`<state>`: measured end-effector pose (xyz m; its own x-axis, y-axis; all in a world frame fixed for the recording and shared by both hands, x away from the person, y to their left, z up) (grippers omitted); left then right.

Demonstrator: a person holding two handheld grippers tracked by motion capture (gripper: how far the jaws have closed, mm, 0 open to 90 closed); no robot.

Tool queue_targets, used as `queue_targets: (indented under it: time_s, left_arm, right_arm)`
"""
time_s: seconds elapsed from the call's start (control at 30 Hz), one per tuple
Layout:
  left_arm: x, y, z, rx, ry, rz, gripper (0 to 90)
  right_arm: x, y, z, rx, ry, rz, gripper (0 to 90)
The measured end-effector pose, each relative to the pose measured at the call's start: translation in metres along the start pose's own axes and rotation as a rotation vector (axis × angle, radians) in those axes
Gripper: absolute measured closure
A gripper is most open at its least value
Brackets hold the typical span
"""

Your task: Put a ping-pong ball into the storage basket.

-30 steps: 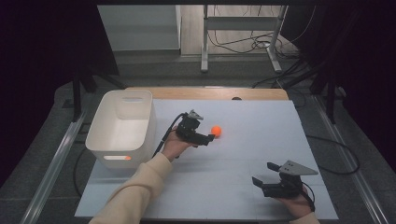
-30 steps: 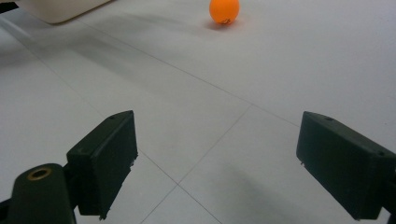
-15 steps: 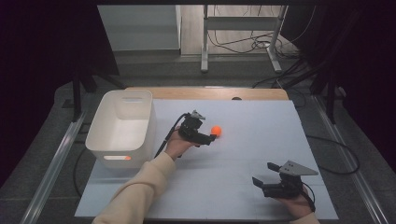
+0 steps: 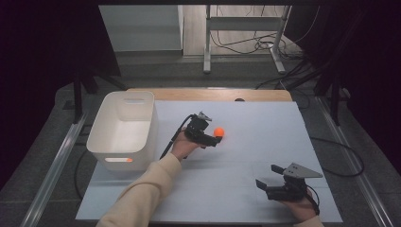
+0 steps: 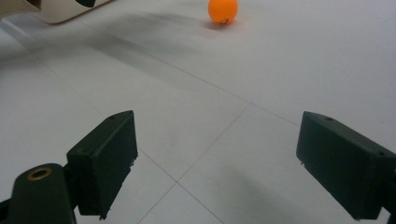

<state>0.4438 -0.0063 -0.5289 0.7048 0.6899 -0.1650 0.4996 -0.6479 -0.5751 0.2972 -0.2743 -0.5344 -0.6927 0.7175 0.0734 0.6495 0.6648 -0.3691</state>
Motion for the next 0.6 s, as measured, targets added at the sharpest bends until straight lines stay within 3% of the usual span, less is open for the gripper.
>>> queue_targets:
  time_s: [0.6]
  left_arm:
    - [0.004,0.024,0.002,0.025,0.019,-0.021,13.6]
  right_arm:
    - [0.001,-0.001,0.001,0.0,0.005,-0.001,12.9]
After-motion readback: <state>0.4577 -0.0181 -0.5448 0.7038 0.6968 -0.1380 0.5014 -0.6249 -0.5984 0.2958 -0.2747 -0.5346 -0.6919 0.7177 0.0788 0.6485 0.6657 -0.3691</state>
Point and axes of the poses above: each handheld gripper's, and its own axes: y roughly forward along the jaws, z roughly out of its underside, x roughly to its left, the point moved 5 cm from there along y, roughly forward along the jaws, and after that the axes turned 9 degrees about -x, right-handed, at the moved point
